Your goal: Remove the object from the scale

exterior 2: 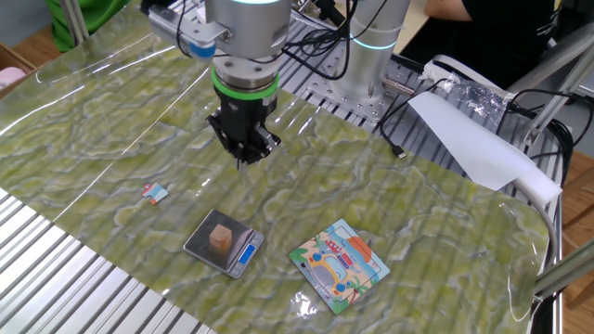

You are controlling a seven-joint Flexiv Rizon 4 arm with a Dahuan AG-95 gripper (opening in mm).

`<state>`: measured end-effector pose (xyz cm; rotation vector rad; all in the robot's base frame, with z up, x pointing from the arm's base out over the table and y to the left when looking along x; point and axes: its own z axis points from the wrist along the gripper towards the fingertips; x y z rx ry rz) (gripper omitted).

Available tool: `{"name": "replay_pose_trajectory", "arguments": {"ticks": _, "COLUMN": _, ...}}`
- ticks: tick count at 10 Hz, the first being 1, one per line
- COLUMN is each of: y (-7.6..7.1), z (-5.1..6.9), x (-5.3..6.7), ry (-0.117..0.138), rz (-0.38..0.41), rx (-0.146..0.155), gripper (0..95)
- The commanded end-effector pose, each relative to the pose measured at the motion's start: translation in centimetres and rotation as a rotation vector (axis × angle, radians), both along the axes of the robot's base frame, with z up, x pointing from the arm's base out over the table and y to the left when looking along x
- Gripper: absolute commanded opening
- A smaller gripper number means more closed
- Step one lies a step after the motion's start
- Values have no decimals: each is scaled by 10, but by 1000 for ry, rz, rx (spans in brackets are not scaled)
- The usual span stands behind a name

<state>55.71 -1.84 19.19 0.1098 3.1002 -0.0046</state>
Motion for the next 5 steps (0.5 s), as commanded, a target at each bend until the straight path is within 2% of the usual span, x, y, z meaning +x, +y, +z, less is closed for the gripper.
{"name": "replay_pose_trajectory", "arguments": {"ticks": 1, "y": 0, "z": 0, "x": -4, "ry": -6, "rz": 1, "rx": -2, "gripper": 0}}
{"name": "replay_pose_trajectory", "arguments": {"ticks": 5, "y": -1, "z": 1, "x": -2, "ry": -7, "rz": 10, "rx": -1, "gripper": 0}}
